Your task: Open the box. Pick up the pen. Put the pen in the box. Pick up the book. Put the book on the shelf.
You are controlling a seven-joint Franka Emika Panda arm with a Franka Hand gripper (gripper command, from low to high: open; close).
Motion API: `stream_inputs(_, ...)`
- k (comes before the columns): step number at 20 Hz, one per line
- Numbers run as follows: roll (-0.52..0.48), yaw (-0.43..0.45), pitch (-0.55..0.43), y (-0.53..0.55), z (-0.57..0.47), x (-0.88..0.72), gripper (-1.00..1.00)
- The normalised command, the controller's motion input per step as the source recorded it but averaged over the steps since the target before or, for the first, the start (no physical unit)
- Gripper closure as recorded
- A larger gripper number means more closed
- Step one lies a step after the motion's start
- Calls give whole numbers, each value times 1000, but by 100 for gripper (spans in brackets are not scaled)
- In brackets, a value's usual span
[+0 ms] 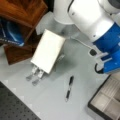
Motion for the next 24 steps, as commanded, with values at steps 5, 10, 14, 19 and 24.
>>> stream_inputs(5,-77,-57,12,281,166,6,100)
stream_inputs(10,-37,-108,11,349,138,-4,-100)
stream_inputs(14,-14,-128,39,356,110,-9,-100)
stream_inputs(19,31,-138,9,305,41,23,-100)
stream_inputs(24,75,-138,17,237,7,34,-100)
